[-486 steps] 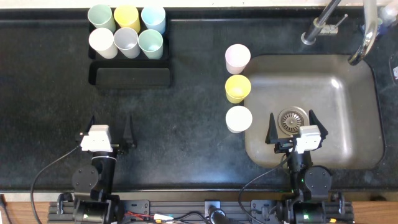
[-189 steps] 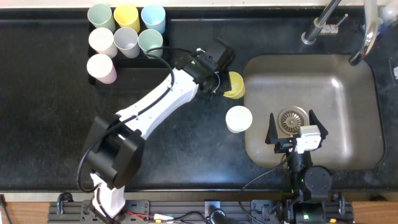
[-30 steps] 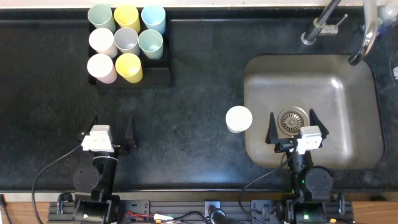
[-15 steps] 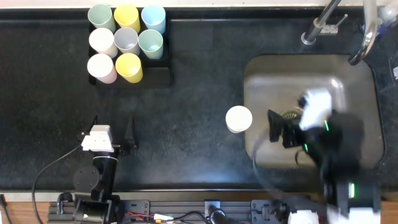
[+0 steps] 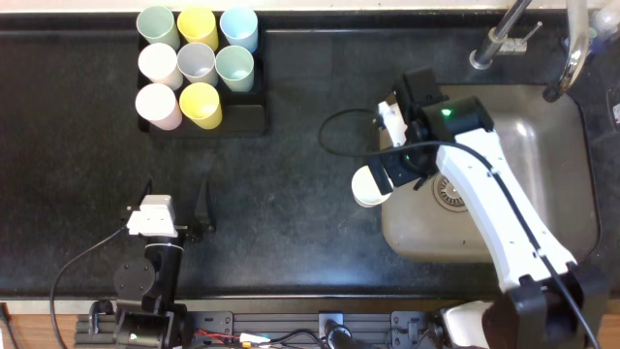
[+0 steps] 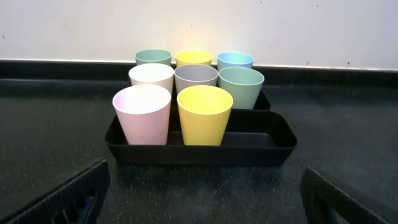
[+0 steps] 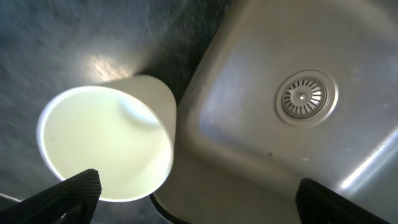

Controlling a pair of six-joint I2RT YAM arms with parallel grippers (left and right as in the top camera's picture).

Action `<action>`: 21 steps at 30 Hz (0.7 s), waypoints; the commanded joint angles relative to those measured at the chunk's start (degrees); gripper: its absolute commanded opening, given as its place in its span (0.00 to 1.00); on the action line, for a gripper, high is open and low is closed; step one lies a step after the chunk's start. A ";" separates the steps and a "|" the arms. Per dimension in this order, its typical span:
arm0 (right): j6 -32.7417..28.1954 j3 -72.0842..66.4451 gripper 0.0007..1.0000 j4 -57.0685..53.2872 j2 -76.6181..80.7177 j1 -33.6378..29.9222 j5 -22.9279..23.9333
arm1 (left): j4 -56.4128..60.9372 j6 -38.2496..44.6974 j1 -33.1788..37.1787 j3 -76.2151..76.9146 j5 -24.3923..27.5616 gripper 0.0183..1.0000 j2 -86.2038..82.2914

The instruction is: Store Cups

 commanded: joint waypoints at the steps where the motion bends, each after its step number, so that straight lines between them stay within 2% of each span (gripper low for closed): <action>1: -6.47 1.97 1.00 0.15 3.04 0.22 -0.52 | -0.04 0.92 0.22 -0.15 0.55 1.00 -0.57; 11: -7.89 1.97 1.00 4.28 9.40 0.26 -1.31 | -0.04 0.92 0.22 -0.15 0.55 1.00 -0.57; 12: -7.89 1.97 0.91 4.22 9.64 0.33 -1.95 | -0.04 0.92 0.22 -0.15 0.55 1.00 -0.57; 13: -7.89 1.97 0.71 4.07 9.77 0.37 -2.64 | -0.04 0.92 0.22 -0.15 0.55 1.00 -0.57; 14: -7.85 1.97 0.26 4.07 9.77 0.39 -3.61 | -0.04 0.92 0.22 -0.15 0.55 1.00 -0.57; 15: -7.85 1.97 0.04 4.09 9.75 0.50 -4.28 | -0.04 0.92 0.22 -0.15 0.55 1.00 -0.57; 21: -6.25 5.11 0.04 1.44 8.72 2.23 -6.73 | -0.04 0.92 0.22 -0.15 0.55 1.00 -0.57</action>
